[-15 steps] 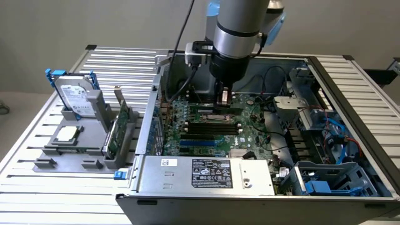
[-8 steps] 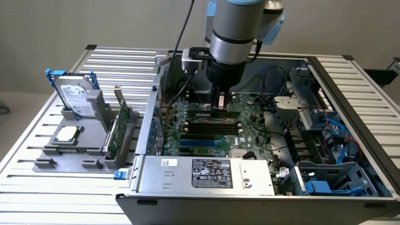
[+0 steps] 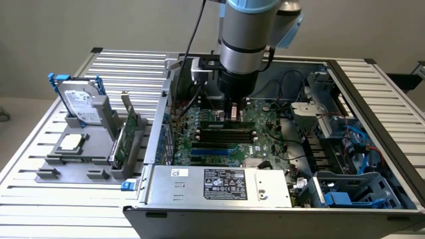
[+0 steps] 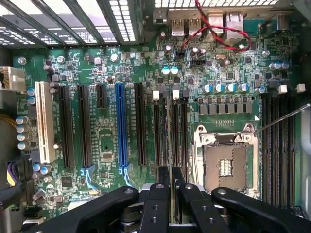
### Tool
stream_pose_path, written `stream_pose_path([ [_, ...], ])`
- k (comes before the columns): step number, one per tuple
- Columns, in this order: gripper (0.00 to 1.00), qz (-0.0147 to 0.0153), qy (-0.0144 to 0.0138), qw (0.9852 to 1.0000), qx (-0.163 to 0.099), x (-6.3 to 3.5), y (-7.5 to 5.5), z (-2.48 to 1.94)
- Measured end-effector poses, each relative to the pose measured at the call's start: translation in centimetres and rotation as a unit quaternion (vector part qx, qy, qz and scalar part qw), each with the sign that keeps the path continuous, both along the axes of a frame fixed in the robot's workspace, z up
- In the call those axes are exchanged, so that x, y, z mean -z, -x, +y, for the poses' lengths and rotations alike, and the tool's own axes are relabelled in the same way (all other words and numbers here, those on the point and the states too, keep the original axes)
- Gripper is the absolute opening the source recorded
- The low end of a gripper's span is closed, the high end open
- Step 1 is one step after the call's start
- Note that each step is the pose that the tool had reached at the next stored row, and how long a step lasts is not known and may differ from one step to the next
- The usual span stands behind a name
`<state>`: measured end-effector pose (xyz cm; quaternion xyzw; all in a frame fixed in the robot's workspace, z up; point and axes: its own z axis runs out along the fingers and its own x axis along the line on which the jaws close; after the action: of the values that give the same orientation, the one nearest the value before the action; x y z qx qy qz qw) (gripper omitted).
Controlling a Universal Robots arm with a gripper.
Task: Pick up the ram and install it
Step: 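Insert the ram into the slot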
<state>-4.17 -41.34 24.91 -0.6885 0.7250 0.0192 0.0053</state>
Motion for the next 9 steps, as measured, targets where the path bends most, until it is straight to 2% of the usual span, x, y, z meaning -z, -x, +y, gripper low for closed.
stream_pose_path([
  [2,0.15,-0.0021,0.0001,1.0,0.0,0.35,0.0,-0.02],
  [9,0.15,-0.0024,0.002,1.0,0.0,1.61,0.0,-0.11],
])
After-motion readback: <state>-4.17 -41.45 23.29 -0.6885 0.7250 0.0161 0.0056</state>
